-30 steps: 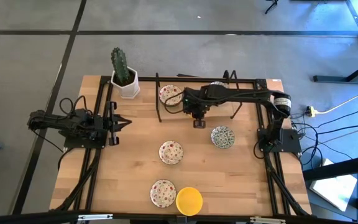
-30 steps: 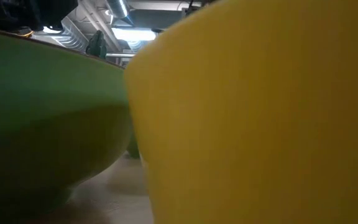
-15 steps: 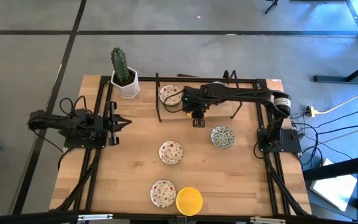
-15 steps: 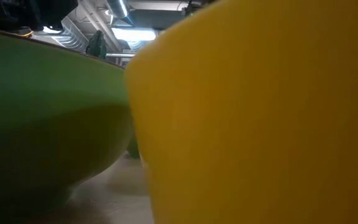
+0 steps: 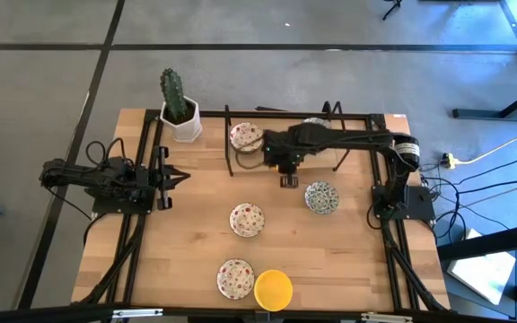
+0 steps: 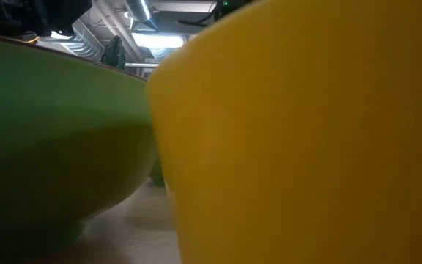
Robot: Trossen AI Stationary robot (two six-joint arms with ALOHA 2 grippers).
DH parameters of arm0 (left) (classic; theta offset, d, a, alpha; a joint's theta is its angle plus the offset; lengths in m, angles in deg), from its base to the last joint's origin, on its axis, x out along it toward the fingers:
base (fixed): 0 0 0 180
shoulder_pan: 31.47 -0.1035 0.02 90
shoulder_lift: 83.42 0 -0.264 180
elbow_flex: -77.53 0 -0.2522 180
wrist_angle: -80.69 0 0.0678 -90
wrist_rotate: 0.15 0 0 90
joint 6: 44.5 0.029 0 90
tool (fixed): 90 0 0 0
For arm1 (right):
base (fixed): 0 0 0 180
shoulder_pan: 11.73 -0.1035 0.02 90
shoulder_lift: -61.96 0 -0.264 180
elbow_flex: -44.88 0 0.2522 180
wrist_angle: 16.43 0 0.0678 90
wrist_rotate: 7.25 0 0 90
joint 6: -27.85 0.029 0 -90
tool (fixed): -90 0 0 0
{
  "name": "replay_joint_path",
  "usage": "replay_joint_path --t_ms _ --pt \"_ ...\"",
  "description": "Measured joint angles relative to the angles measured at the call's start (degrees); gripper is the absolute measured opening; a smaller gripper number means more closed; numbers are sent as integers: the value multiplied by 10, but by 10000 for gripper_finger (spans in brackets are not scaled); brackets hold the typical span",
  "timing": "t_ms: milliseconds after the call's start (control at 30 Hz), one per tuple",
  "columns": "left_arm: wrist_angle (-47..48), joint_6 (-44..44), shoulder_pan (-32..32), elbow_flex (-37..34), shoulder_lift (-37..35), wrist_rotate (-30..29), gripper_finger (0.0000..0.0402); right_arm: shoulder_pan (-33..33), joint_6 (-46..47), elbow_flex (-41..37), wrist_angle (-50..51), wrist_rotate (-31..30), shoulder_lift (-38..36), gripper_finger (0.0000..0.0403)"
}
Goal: Pick & Place Mini bowls
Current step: Stack the blue patterned bowl on the blue patterned bowl on the shelf
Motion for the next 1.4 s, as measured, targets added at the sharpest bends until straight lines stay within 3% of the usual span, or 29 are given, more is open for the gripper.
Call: replay_joint_path --t_ms 133,300,367,500,800,900,1033,1400 --pt "0 5 0 0 0 0 2 -25 -6 -8 -19 -13 0 12" --pt "0 5 0 0 0 0 5 -57 -22 -8 -59 -35 0 7" --pt "0 5 0 0 0 0 5 -63 -35 -8 -66 -3 0 4" --pt "0 5 0 0 0 0 2 -69 -44 -8 -91 128 -19 9" --pt "9 5 0 0 0 0 8 -121 -19 -45 -89 109 -129 5" --pt "9 5 0 0 0 -2 6 -142 -22 -109 -140 104 -197 3" --pt "9 5 0 0 0 -2 2 -171 -35 -242 -290 105 -328 2" --pt "3 5 0 0 0 -4 7 -180 29 -588 -575 105 -668 4"
